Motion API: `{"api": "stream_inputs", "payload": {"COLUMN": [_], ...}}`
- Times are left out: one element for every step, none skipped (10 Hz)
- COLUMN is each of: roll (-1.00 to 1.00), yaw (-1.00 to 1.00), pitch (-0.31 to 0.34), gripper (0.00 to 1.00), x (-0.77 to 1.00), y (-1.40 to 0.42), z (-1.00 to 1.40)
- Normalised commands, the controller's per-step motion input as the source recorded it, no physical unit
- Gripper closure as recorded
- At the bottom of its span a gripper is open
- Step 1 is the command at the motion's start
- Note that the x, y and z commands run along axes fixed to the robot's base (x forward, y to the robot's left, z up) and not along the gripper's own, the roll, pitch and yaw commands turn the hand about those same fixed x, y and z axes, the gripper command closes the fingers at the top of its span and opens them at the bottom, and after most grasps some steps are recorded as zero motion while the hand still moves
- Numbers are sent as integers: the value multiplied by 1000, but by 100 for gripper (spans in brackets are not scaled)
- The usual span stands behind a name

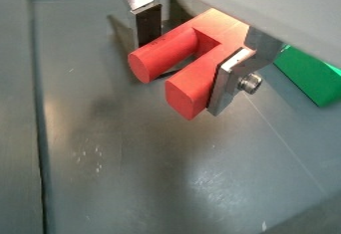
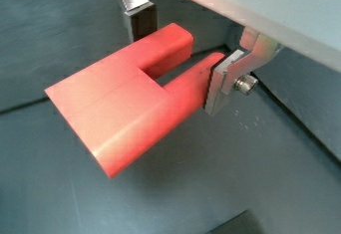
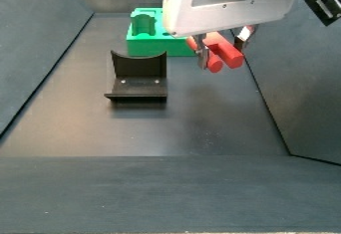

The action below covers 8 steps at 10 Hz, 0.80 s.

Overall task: Pick up the square-circle object. Move up. Rotate the square-circle object. Place the square-circle object on the fixture. Regrasp the square-circle object. Move to above the board. Insert the square-circle object.
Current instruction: Rotate the square-circle object.

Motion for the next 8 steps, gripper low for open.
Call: {"api": "stream_inputs", "payload": {"roll": [-20, -25, -30, -30, -30, -30, 0, 1], "yaw": [-1000, -1000, -913, -666, -393, -261, 0, 44], "pitch": [-23, -29, -34, -33, -32, -31, 0, -4], "gripper": [100, 100, 100, 100, 100, 100, 100, 100], "x": [23, 22, 22, 21, 21, 19, 0, 3], "y": [19, 19, 19, 19, 18, 18, 0, 1], "z": [-19, -19, -19, -19, -19, -20, -1000, -1000]}}
